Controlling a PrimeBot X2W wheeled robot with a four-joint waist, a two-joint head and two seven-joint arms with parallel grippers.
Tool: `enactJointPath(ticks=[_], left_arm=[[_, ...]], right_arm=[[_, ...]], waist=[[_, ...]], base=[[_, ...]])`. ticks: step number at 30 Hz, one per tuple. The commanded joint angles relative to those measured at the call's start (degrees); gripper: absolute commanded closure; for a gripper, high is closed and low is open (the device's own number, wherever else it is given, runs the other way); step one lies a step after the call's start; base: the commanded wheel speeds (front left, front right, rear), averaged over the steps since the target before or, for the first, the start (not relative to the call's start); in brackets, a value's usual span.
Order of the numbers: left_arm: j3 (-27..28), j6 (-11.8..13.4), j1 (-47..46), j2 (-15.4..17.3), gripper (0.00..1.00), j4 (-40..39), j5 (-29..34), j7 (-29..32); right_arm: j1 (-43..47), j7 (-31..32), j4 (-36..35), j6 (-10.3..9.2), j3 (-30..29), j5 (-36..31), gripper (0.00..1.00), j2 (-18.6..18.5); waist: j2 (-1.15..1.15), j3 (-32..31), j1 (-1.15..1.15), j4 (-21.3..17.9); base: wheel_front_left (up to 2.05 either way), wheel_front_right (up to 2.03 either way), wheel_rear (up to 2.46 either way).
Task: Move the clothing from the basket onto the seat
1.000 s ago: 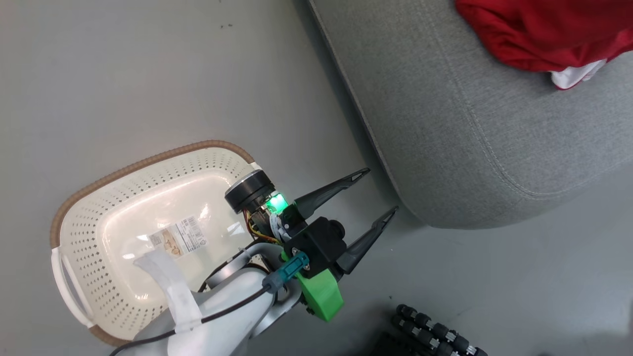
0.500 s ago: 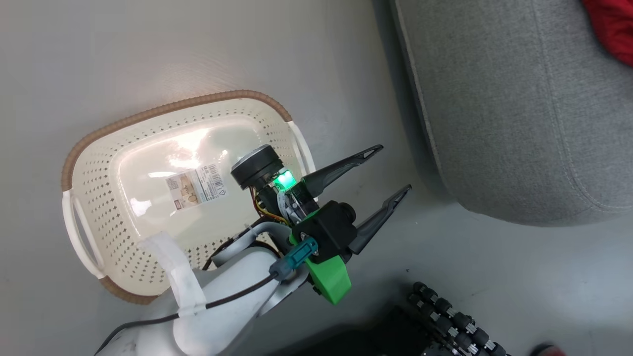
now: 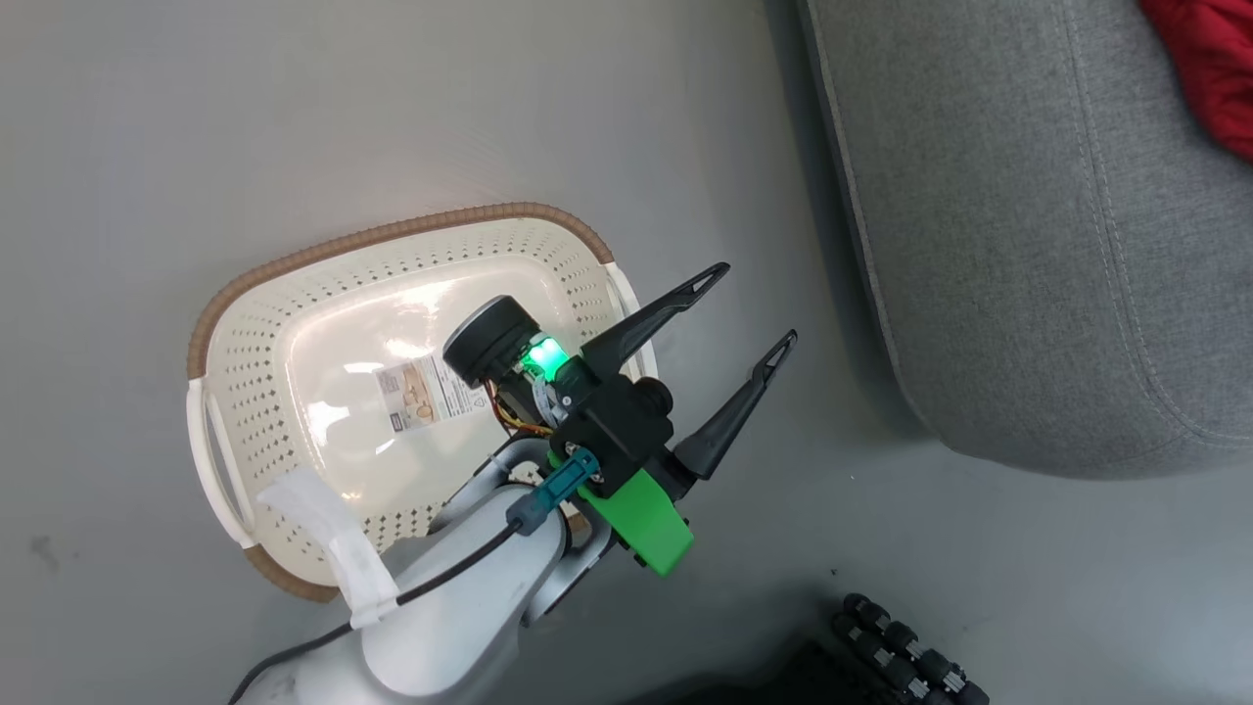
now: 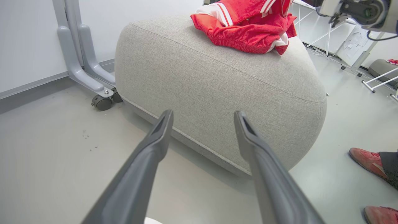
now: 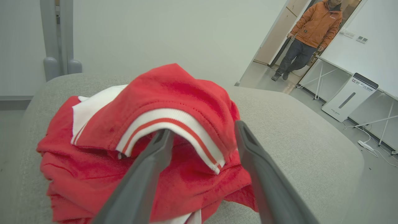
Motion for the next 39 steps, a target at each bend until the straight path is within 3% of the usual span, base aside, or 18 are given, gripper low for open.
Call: enactJointPath(ticks=[1, 7, 13, 23, 30, 39], left_arm=[[0.73, 0.71, 1.40, -0.58, 0.00, 0.58, -0.86, -0.74], [5.10, 1.26, 6.63, -3.27, 0.00, 2.60, -6.87, -2.30], [11.04, 1.61, 12.48, -4.54, 0.00, 1.66, -10.20, -2.44], [24.60, 4.07, 25.29, -6.87, 0.00, -1.33, -6.17, -2.43], [33.41, 5.89, 34.14, -7.45, 0.00, -3.85, -2.84, -2.44], [41.45, 3.70, 42.81, -7.78, 0.00, -9.55, 0.99, -2.44]], right_arm=[[2.73, 0.00, -2.29, -0.11, 0.39, -0.84, 0.00, 1.63], [13.55, 0.00, -12.92, -0.11, 6.92, -3.86, 0.00, 6.98], [18.81, 0.00, -15.39, -0.12, 15.61, -1.50, 0.00, 9.21], [24.14, 0.00, -10.40, -0.11, 28.13, 1.80, 0.00, 11.13], [27.62, 0.00, -8.46, -0.11, 31.09, 2.51, 0.00, 12.42], [32.29, 0.00, -10.21, -0.11, 33.95, 1.80, 0.00, 12.59]], waist=[[0.00, -4.40, 0.00, 1.35], [0.00, -13.07, 0.00, 4.13], [0.00, -20.33, 0.00, 7.15], [0.00, -32.60, 0.00, 12.66], [0.00, -38.91, 0.00, 14.95], [0.00, -43.11, 0.00, 16.25]], base=[[0.00, 0.00, 0.00], [0.00, 0.00, 0.00], [0.00, 0.00, 0.00], [0.00, 0.00, 0.00], [0.00, 0.00, 0.00], [0.00, 0.00, 0.00]])
